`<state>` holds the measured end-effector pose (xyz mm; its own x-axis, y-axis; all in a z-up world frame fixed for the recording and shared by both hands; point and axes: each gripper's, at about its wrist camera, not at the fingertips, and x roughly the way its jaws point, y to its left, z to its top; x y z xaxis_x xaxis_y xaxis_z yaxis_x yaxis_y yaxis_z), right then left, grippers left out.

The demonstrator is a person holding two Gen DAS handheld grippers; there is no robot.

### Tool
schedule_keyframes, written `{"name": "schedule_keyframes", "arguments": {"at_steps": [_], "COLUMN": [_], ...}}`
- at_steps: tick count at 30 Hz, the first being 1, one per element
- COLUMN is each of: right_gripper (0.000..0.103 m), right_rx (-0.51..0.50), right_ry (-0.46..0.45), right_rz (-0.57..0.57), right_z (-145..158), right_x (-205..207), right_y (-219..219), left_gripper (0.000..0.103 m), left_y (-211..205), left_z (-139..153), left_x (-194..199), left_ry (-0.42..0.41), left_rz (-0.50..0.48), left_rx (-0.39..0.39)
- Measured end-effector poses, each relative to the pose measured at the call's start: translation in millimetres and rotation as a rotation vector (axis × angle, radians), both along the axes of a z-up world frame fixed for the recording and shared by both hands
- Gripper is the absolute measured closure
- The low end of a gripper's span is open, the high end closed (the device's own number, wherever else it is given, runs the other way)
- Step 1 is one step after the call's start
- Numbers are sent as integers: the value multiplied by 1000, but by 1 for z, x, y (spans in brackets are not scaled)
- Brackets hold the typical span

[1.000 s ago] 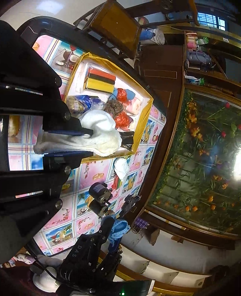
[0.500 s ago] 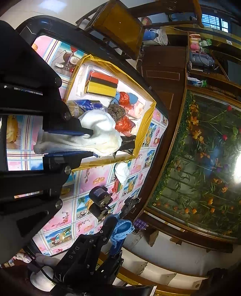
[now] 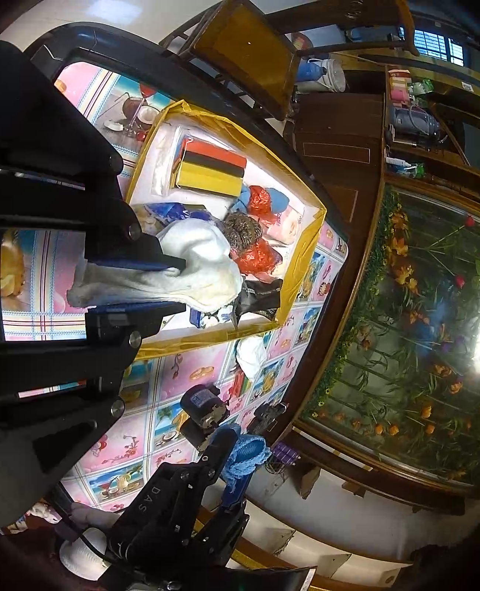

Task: Organize soft objects
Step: 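Carry the white cloth and blue knit cloth over the yellow-rimmed box, then open the right tool to drop the blue knit cloth while the left tool releases the white cloth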

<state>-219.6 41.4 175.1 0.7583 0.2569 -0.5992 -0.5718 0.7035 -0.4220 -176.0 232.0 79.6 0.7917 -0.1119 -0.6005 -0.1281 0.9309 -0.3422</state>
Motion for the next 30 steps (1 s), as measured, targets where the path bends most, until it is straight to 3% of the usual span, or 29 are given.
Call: {"name": "schedule_keyframes", "arguments": {"at_steps": [7,13,16,22,30], "right_gripper": [61,61,61,61,61], "right_rx": [-6,157,207,289,303], "right_ry": [48,323,370,560,658], "right_rz": [15,93,130,128,88], "right_z": [-13,-6,-3,-13,-39], "right_x": [26,85,114,184,256], "right_y": [15,27,42,85,152], "left_gripper": [91,91,91,91,91], "left_y": [13,24,29,35,53], "left_z": [-12,-19,-18,-20,-30], "left_x": [11,24,37,64,85], "left_ry": [29,50,60,76,97], "left_rz": [21,28,20,9,35], "left_rx": [-18,-24,-7,11,-24]}}
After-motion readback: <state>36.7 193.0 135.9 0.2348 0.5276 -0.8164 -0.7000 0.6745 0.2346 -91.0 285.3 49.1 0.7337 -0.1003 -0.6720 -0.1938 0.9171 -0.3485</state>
